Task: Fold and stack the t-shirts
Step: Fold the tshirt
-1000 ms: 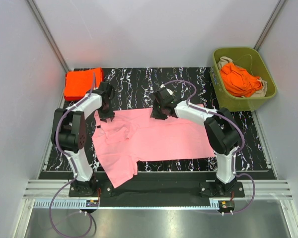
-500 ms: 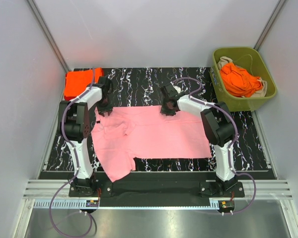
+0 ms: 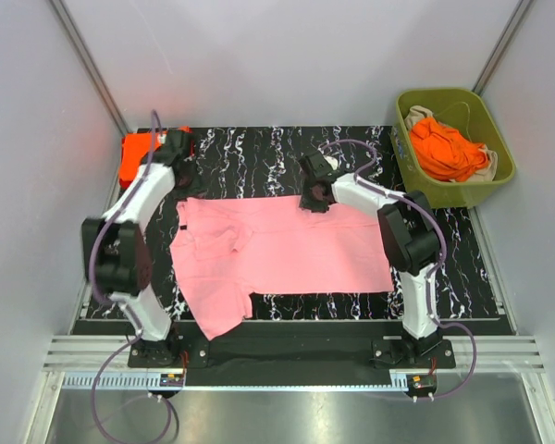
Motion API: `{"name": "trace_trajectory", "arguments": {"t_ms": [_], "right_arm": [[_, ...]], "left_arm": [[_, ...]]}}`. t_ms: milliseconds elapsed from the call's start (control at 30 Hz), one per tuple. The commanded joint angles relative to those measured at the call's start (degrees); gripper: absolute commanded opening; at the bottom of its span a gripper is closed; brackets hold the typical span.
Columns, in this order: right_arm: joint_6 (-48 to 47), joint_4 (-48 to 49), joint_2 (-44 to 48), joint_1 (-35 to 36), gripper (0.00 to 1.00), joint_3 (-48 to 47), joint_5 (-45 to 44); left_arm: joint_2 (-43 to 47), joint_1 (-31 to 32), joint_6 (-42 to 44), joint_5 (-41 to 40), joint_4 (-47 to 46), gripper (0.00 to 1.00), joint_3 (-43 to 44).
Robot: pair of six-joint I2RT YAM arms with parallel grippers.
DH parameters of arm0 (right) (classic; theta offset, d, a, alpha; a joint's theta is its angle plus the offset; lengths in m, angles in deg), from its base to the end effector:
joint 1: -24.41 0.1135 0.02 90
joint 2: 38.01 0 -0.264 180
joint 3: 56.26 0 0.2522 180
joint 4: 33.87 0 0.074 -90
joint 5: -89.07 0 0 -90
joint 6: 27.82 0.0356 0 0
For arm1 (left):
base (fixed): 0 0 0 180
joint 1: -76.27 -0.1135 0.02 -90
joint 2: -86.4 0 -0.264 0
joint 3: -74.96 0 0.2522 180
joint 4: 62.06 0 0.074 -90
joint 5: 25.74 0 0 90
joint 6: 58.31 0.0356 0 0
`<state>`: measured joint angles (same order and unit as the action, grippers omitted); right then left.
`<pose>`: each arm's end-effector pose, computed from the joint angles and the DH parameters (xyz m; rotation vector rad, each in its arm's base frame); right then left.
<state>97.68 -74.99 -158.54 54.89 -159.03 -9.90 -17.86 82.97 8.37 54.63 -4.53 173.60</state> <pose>0.3912 0.2238 0.1705 0.1702 2.5894 0.2227 0.3834 -0.0390 0.2473 -0.4351 2.6109 0.0517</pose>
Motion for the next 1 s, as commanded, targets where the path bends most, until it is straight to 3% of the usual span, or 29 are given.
{"name": "trace_trajectory", "arguments": {"t_ms": [0,200,300,400,533,967], "right_arm": [[4.63,-1.04,9.42,0.89,0.40,2.24,3.41],[15.17,6.86,16.89,7.12,0.42,12.17,7.47],[22.73,17.56,17.88,11.61,0.39,17.28,8.80],[26.88,20.05,15.52,16.09,0.37,16.78,7.58],[30.84,20.85,10.94,19.44,0.34,14.83,6.07],[32.35,22.17,1.53,21.29,0.31,9.65,7.48]], "left_arm": [[13.27,0.94,0.11,6.36,-1.13,0.47,-5.76],[24.80,2.53,-1.91,19.01,-7.88,0.47,-25.18],[27.63,2.53,-3.58,22.02,-11.59,0.47,-33.62],[24.47,-0.18,-3.85,22.37,-11.77,0.46,-34.17],[18.06,-5.02,-4.46,25.97,-11.86,0.36,-32.33],[17.52,-5.47,-4.38,18.33,-10.11,0.41,-32.32]]}}
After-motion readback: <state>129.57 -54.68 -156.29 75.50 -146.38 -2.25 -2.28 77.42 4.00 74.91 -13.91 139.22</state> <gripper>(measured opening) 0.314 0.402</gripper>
